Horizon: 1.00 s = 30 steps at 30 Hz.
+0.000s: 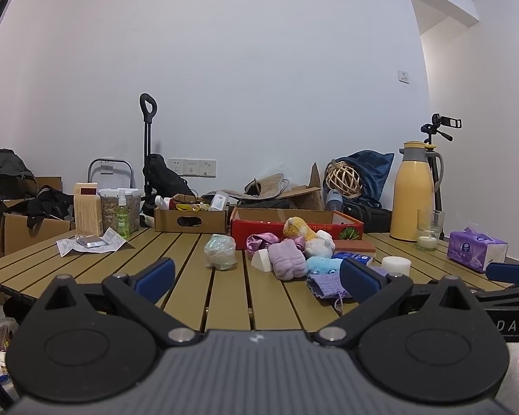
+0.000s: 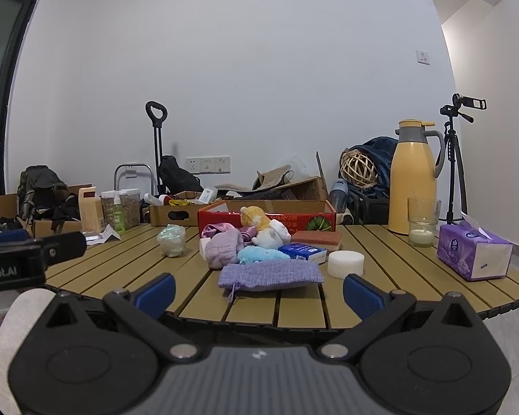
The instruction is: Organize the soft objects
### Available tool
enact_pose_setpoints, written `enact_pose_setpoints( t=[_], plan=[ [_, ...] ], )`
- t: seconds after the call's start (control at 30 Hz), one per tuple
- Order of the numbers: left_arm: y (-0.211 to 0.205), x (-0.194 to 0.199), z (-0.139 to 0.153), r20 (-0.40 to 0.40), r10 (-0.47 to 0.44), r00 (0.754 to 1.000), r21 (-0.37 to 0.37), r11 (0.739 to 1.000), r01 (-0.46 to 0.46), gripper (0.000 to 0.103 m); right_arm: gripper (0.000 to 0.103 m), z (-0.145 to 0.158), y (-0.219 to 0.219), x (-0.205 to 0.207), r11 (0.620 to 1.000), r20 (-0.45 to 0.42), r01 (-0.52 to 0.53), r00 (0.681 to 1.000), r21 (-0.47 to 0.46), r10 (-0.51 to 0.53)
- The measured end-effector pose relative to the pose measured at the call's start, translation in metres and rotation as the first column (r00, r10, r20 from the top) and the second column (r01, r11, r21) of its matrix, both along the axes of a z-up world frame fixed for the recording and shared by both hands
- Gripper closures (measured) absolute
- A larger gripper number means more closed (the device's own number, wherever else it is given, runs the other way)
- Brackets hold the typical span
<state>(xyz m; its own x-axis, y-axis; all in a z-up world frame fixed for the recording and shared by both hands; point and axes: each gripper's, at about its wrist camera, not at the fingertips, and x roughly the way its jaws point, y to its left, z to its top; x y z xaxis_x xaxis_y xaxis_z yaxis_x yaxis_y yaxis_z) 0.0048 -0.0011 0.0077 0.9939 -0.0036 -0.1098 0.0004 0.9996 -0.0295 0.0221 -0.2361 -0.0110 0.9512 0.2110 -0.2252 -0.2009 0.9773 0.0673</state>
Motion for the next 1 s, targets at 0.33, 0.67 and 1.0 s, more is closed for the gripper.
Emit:
enact_pose_setpoints(
  t=[0.33,0.67,1.0],
  plan=[
    [-0.001,0.034,0.001,-0.038,0.014,0.999,0.013,1.0,-0.013,0.0,0.0,0.002,-0.011,0.028,0.999,-0.038,0.032,0.999,0.03,-0.031],
    [-0.017,0.109,-0.008,-0.104,-0.011,0.995,0.027,1.0,0.013,0.0,0.0,-0.015,-0.032,0.095,0.989,-0.104,0.096,0.991,0.114,-0.084],
    [-0.047,0.192,-0.023,-0.207,-0.072,0.976,-0.004,0.997,0.073,0.0,0.0,-0.024,-0.052,0.162,0.99,-0.148,0.076,0.987,0.118,-0.058]
  ],
)
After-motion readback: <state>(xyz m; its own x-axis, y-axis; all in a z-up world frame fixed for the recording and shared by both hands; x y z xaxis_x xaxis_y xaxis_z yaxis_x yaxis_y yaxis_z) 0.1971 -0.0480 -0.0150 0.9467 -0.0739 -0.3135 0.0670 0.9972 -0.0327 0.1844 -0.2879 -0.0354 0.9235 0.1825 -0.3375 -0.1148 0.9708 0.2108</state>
